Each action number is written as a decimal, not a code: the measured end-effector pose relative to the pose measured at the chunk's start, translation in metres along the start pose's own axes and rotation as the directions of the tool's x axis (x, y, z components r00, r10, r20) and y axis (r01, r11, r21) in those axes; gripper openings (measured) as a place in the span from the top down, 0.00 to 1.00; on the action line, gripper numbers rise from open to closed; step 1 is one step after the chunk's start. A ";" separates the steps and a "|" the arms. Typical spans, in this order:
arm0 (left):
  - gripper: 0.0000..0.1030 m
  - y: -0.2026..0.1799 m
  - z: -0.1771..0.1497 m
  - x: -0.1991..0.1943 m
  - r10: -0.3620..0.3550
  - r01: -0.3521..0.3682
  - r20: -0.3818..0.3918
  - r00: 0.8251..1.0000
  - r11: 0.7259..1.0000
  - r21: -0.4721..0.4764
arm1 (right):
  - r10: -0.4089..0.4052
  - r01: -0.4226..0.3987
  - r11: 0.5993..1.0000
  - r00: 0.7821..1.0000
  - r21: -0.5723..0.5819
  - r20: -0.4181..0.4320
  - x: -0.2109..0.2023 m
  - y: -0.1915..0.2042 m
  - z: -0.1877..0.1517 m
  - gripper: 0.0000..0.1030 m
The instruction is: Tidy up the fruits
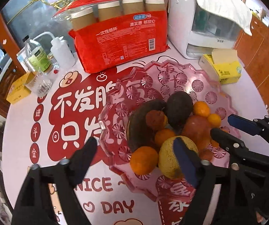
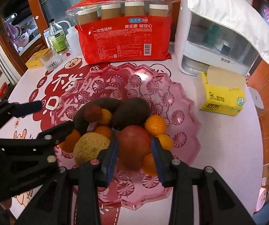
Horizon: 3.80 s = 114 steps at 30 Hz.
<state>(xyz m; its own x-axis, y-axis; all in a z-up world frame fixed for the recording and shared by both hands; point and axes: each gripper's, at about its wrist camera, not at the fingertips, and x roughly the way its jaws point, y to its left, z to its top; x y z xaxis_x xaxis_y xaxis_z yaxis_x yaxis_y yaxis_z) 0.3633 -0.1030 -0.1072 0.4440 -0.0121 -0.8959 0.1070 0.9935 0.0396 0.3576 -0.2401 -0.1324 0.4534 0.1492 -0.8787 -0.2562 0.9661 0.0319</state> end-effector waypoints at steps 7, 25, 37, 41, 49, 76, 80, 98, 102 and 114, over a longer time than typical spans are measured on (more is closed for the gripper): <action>0.10 0.011 -0.016 -0.025 -0.010 0.011 0.013 1.000 1.000 -0.025 | 0.013 -0.013 1.000 1.000 0.023 0.027 -0.019 0.002 -0.008 0.47; 0.05 0.040 -0.103 -0.180 0.038 -0.012 0.221 0.975 0.993 -0.118 | 0.119 -0.132 0.989 0.978 0.069 0.170 -0.121 0.039 -0.057 0.35; 0.01 0.074 -0.180 -0.249 0.167 -0.121 0.289 0.943 0.978 -0.170 | 0.162 -0.189 0.977 0.959 0.102 0.233 -0.176 0.076 -0.104 0.33; 0.01 0.084 -0.196 -0.266 0.165 -0.117 0.298 0.940 0.978 -0.172 | 0.136 -0.165 0.982 0.955 0.090 0.263 -0.200 0.093 -0.122 0.33; 0.01 0.092 -0.224 -0.278 0.171 -0.108 0.315 0.934 0.972 -0.207 | 0.116 -0.150 0.983 0.955 0.105 0.275 -0.230 0.123 -0.151 0.33; 0.01 0.070 -0.251 -0.250 0.075 -0.039 0.240 0.968 0.988 -0.152 | 0.042 -0.077 0.986 0.972 0.145 0.231 -0.240 0.142 -0.191 0.33; 0.01 0.071 -0.251 -0.250 0.062 -0.022 0.243 0.968 0.986 -0.165 | 0.041 -0.075 0.987 0.974 0.145 0.225 -0.239 0.141 -0.192 0.33; 0.01 0.074 -0.254 -0.248 0.047 -0.003 0.231 0.972 0.982 -0.187 | 0.049 -0.078 0.986 0.980 0.145 0.191 -0.226 0.139 -0.193 0.33; 0.01 0.075 -0.254 -0.248 0.048 -0.003 0.233 0.971 0.982 -0.187 | 0.050 -0.078 0.987 0.980 0.144 0.191 -0.226 0.139 -0.193 0.33; 0.01 0.070 -0.253 -0.250 0.046 0.001 0.233 0.971 0.980 -0.197 | 0.050 -0.076 0.988 0.981 0.133 0.188 -0.223 0.137 -0.190 0.33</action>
<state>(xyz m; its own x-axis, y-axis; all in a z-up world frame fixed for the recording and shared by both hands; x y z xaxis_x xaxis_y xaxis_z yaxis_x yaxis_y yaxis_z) 0.0343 -0.0017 0.0073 0.6435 0.0072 -0.7654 -0.0697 0.9964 -0.0492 0.0595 -0.1812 -0.0222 0.5922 0.2344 -0.7709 -0.1737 0.9714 0.1620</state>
